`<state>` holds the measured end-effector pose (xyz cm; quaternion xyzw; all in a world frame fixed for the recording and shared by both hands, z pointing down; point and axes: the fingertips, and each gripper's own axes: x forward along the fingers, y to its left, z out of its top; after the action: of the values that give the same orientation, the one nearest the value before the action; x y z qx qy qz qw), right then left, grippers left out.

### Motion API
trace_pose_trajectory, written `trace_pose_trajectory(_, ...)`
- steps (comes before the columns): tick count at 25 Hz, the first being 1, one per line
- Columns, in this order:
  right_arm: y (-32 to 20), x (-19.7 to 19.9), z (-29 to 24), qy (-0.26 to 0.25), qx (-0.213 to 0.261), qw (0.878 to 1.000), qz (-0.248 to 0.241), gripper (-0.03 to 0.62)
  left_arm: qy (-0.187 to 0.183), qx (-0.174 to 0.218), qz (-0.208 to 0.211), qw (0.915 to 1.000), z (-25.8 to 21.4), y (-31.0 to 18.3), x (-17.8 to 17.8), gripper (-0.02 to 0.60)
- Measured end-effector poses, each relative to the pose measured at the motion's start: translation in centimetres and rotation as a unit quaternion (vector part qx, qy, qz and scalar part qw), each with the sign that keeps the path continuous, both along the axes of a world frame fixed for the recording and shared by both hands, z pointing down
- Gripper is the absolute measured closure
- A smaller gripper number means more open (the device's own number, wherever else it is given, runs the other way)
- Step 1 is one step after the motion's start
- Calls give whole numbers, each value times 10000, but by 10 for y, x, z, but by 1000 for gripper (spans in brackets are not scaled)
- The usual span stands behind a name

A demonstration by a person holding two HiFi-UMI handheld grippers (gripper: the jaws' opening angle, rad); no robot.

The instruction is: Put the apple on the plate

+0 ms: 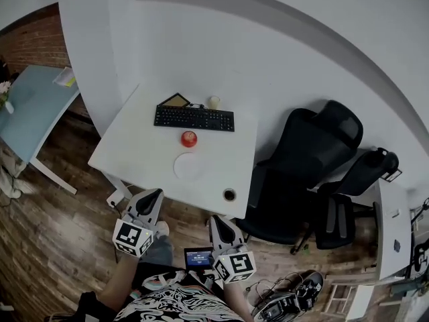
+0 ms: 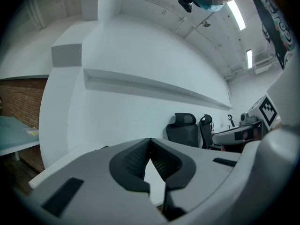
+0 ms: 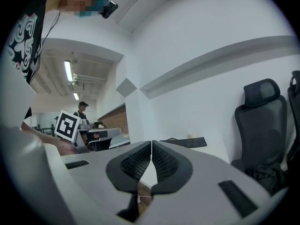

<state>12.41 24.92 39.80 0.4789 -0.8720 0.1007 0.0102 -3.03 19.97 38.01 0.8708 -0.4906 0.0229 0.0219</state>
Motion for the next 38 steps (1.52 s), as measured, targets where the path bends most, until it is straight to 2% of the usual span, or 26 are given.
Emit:
trace_pose_trajectory(6,-77,-9,12,159,-194,9992,302,565,-63,-89,69,9999,7,-82,-15,568)
trace_pose_trajectory(13,-165,-22,10,343,-78,9967,736,565,-8,-220,127,9997,12,-167,-39,568)
trace_pose_trajectory(20,-230,-38,21,448,-94,9950,883,565,-13,-276,416,9988,27,-233,-49,568)
trace_pose_trajectory(25,-257,-45,23,342,23,9958,844,565,-3,-376,567,9977,43,-256,-54,568)
trace_pose_trajectory(30,-267,-46,30,282,-127,9959,851,565,-91,-601,529,9967,65,-268,-55,568)
trace_pose_trajectory(34,-276,-44,32,83,-253,9969,747,565,-104,-631,565,9964,67,-279,-47,568)
trace_pose_trajectory(38,-290,-44,42,307,-423,9963,681,565,-102,-635,619,9960,66,-287,-38,568)
